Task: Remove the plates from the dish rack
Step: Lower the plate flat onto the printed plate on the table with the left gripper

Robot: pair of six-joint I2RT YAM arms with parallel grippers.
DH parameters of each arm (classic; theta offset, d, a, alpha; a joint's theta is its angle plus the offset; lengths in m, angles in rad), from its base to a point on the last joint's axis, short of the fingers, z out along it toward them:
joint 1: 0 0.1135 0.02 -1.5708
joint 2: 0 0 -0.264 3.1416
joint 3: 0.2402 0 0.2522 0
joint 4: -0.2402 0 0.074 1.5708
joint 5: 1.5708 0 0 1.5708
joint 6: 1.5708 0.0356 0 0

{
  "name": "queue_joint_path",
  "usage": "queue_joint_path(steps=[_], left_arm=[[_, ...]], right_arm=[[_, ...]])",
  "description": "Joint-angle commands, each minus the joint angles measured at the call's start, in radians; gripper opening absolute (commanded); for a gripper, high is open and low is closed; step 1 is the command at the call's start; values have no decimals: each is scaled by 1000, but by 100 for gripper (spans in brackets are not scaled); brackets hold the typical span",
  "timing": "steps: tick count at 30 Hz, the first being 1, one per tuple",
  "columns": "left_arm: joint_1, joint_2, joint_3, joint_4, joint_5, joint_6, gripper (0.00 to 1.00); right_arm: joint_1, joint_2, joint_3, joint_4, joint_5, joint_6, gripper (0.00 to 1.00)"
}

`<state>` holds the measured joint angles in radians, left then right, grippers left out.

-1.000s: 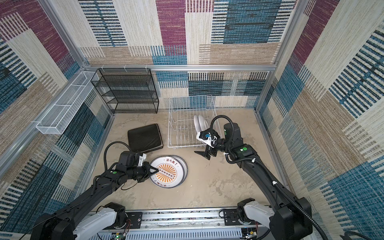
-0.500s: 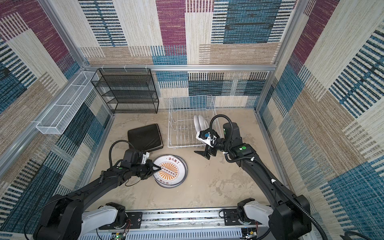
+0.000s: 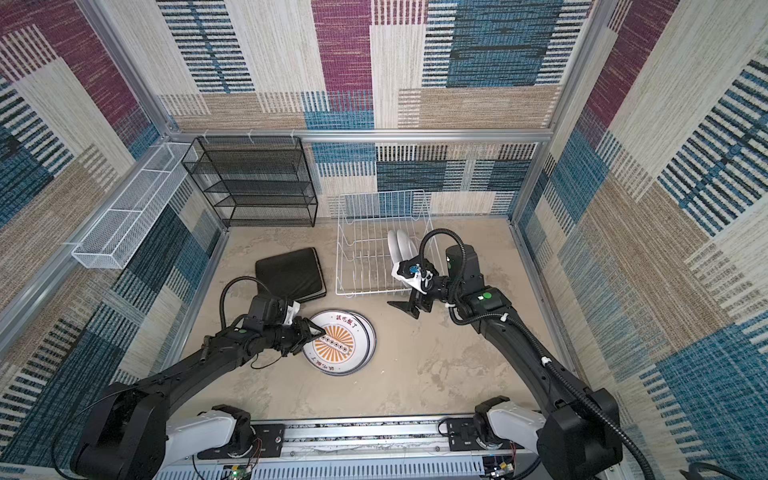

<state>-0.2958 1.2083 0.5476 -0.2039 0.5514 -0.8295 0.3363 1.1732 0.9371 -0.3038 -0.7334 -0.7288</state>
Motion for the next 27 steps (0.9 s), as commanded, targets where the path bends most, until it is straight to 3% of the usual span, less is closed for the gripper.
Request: queue_joint_path(steps=[1, 9, 16, 27], left_arm=[[0, -4, 30, -87, -38, 75, 59], [0, 1, 74, -188, -100, 109, 73], [0, 35, 125, -268, -142, 124, 74], [0, 88, 145, -256, -134, 119, 73]], right_arm=[[2, 9, 11, 29, -24, 6, 100], [6, 16, 10, 38, -29, 9, 100], [7, 30, 18, 39, -20, 15, 100], [7, 27, 30, 20, 16, 17, 100]])
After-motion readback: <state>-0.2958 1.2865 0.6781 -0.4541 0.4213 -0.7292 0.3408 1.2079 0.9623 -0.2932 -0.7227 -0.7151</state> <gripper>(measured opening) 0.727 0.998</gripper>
